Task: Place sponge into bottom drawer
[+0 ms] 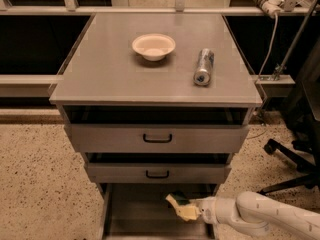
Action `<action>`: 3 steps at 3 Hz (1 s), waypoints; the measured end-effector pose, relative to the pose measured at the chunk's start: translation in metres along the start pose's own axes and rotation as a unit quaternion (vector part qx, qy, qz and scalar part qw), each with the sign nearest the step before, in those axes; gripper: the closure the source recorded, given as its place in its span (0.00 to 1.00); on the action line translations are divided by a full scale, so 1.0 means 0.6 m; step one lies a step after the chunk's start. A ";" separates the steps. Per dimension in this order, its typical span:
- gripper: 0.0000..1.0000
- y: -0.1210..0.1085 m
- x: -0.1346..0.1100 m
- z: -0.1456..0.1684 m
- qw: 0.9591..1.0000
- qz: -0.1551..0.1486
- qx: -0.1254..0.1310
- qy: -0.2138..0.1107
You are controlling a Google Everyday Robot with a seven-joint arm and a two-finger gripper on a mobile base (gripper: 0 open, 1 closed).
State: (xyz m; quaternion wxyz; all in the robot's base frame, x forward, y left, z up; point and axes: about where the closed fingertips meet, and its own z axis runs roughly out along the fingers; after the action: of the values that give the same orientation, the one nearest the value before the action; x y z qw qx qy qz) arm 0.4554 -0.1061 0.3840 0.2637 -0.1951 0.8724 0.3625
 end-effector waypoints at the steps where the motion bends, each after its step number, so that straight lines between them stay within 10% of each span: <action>1: 1.00 -0.032 0.032 0.042 1.000 0.016 0.003 -0.004; 3: 1.00 -0.059 0.060 0.064 0.999 0.039 0.016 0.002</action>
Offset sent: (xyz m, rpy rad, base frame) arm 0.0025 0.0023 -0.0310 0.0086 0.0143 -0.0227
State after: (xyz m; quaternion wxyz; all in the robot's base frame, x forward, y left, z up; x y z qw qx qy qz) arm 0.4582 -0.1063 0.3207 0.2507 -0.1575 0.8854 0.3584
